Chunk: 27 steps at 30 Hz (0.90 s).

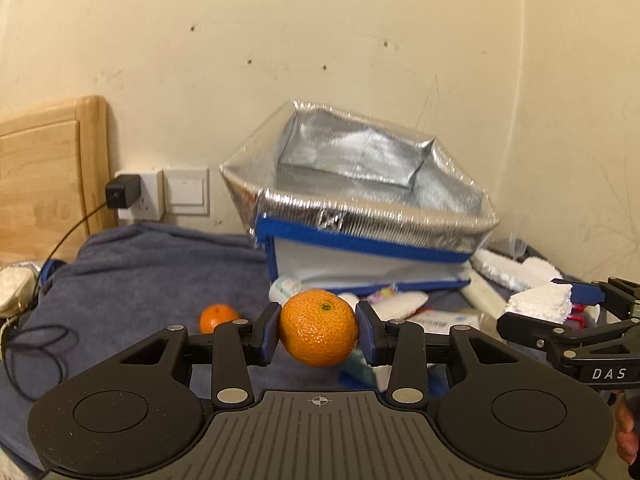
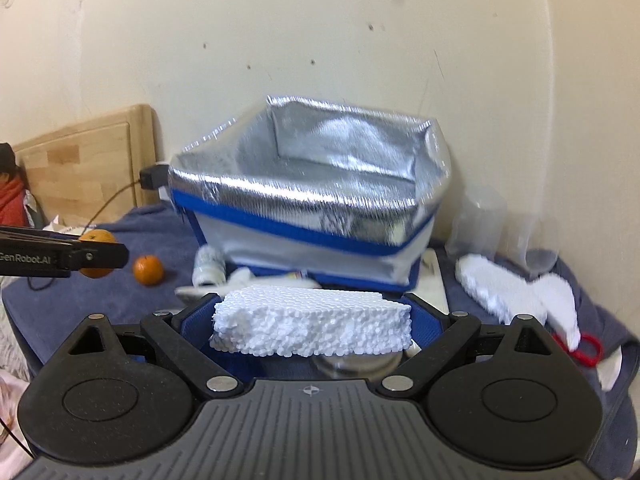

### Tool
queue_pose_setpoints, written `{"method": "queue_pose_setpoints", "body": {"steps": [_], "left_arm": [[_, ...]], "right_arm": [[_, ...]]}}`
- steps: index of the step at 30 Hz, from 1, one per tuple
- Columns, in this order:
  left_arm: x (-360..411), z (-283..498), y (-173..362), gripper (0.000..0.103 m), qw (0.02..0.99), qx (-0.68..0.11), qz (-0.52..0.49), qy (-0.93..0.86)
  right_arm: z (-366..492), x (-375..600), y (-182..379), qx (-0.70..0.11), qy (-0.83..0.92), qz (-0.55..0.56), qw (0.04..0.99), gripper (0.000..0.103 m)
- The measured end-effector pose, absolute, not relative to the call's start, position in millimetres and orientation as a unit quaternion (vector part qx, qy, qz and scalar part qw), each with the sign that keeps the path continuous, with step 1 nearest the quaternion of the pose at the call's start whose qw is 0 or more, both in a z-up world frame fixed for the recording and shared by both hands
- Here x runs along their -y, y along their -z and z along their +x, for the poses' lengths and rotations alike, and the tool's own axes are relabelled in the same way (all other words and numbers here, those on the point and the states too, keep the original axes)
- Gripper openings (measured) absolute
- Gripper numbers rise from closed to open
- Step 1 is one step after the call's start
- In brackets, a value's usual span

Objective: Organize rigid objects
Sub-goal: 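Carry the orange and foam block over the silver-lined bag with both tools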

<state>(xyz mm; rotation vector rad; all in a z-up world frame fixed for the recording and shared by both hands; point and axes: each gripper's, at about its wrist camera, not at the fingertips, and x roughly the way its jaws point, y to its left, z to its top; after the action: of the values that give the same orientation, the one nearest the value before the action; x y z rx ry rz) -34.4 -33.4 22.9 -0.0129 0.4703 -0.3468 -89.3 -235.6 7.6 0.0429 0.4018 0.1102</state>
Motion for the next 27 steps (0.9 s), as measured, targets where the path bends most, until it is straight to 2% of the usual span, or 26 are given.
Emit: {"method": "queue_pose_setpoints", "body": {"steps": [27], "left_arm": [[67,35,-82,0.038,0.966,-0.192,0.006,0.172]], "right_arm": [[-10,225,-98,-0.124,-0.057,0.01,0.991,0.094]]}}
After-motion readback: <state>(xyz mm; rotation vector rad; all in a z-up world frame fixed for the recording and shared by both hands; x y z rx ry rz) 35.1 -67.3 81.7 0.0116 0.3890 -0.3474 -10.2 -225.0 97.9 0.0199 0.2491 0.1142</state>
